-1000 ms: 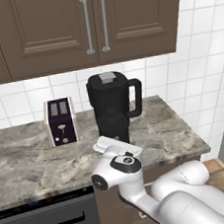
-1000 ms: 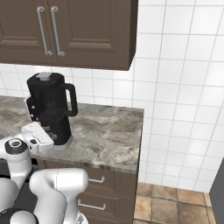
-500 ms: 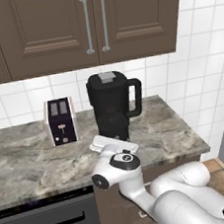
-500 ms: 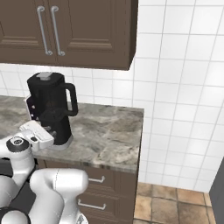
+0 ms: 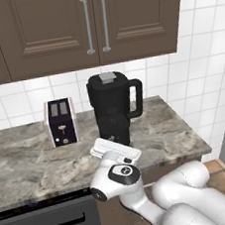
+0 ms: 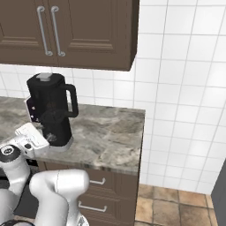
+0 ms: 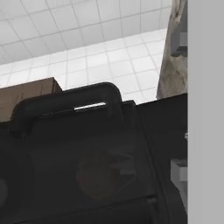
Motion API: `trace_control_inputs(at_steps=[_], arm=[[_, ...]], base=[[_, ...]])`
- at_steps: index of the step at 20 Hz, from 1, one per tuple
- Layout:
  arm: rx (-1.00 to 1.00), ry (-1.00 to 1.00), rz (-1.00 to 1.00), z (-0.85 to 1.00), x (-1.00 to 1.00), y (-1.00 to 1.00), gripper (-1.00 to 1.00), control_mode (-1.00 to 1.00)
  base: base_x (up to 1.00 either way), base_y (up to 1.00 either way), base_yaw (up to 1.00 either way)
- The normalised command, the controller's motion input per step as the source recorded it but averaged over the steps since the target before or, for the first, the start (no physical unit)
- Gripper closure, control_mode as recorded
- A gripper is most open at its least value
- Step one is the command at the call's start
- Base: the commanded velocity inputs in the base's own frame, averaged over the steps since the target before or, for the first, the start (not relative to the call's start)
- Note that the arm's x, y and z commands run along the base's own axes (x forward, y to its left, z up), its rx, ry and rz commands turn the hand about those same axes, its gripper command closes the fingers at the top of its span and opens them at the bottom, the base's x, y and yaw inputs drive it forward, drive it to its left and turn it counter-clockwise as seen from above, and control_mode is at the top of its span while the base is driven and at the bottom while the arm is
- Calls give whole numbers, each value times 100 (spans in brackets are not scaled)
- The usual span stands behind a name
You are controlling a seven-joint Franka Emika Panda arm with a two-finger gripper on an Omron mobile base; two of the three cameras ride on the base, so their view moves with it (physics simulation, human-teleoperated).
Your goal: Open the blender lid, put the tangerine in the blender, close the lid, and start the blender.
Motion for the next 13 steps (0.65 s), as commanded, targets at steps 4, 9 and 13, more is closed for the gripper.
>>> trace_control_inputs(at_steps=[4,9,13], arm=[[0,-16,0,77,-73,-3,-100,-100],[0,-13,0,81,-78,-3,-100,-100],[0,-10,-1,78,-81,-6,-100,-100]], base=[[0,0,0],[0,0,0],[0,0,0]])
